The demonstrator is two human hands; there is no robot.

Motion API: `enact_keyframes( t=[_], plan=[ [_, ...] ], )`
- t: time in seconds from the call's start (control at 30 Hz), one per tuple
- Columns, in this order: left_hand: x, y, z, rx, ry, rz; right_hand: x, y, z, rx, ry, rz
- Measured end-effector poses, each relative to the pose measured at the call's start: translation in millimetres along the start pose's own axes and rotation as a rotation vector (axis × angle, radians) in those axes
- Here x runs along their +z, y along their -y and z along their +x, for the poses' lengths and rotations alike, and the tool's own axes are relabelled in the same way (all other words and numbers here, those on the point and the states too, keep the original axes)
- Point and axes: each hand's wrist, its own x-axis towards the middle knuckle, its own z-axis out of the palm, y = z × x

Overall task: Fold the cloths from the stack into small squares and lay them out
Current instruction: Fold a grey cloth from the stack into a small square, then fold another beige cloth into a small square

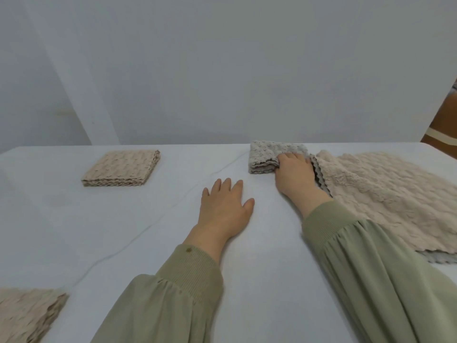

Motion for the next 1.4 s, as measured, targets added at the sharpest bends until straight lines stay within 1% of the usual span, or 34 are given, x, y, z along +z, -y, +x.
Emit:
enact_keyframes(
  t=[0.13, 0.2, 0.3, 0.33, 0.37, 0.43, 0.47, 0.5, 0.57, 0.63, 0.7, 0.77, 0.87, 1.0, 1.1, 1.23, 1.4],
  plan=[
    [0.4, 1.7, 1.0, 0.001, 0.003, -0.001, -4.4, -3.0, -2.4, -0.034, 0.034, 0.004],
    [1.3, 2.0, 1.4, 0.006, -0.01, 0.004, -8.2, -4.0, -4.7, -0.05, 0.02, 0.024],
    [1.2, 1.9, 1.0, 0.003, -0.013, -0.006, -14.7, 3.6, -7.1, -0.07, -0.153, 0.196],
    [1.2, 1.9, 1.0, -0.001, -0.007, -0.011, -14.5, 6.8, -6.6, -0.078, -0.166, 0.225],
    [1.4, 1.9, 1.4, 0.0, -0.005, -0.009, -12.3, 9.3, -6.6, -0.094, -0.103, 0.208],
    [1.9, 1.8, 1.7, 0.008, -0.01, 0.004, -2.4, 10.4, -8.5, -0.114, 0.152, 0.07],
    [2.0, 2.0, 2.2, 0.009, -0.012, 0.007, 1.5, 8.9, -9.1, -0.111, 0.238, 0.03],
    [2.1, 2.3, 2.4, 0.007, -0.011, 0.007, 3.2, 7.3, -9.6, -0.108, 0.259, 0.027],
    [0.8, 1.9, 1.0, 0.003, -0.001, -0.005, 1.2, 6.4, -15.1, -0.112, 0.21, 0.06],
    [-2.0, 0.5, -3.0, 0.01, -0.029, -0.018, -3.3, 7.8, -26.1, -0.124, 0.135, 0.081],
    [-6.8, -2.6, -10.2, 0.021, -0.082, -0.017, -7.4, 8.4, -40.8, -0.147, 0.069, 0.06],
    [-10.2, -8.6, -20.8, 0.027, -0.096, -0.03, -13.8, 6.7, -58.2, -0.151, 0.034, 0.029],
    [-9.9, -22.0, -40.4, 0.068, -0.064, -0.04, -27.4, -2.9, -83.2, -0.092, -0.007, 0.001],
    [-8.0, -36.8, -64.0, 0.126, -0.059, -0.048, -45.2, -22.9, -110.9, 0.054, -0.083, -0.106],
    [-7.9, -42.3, -78.3, 0.149, -0.066, -0.071, -54.4, -38.9, -122.7, 0.173, -0.085, -0.156],
    [-10.8, -46.7, -90.4, 0.147, -0.054, -0.103, -62.1, -59.3, -127.3, 0.293, -0.023, -0.1],
    [-14.4, -48.0, -99.7, 0.131, -0.053, -0.153, -63.1, -71.7, -125.8, 0.379, -0.126, -0.005]
  ],
)
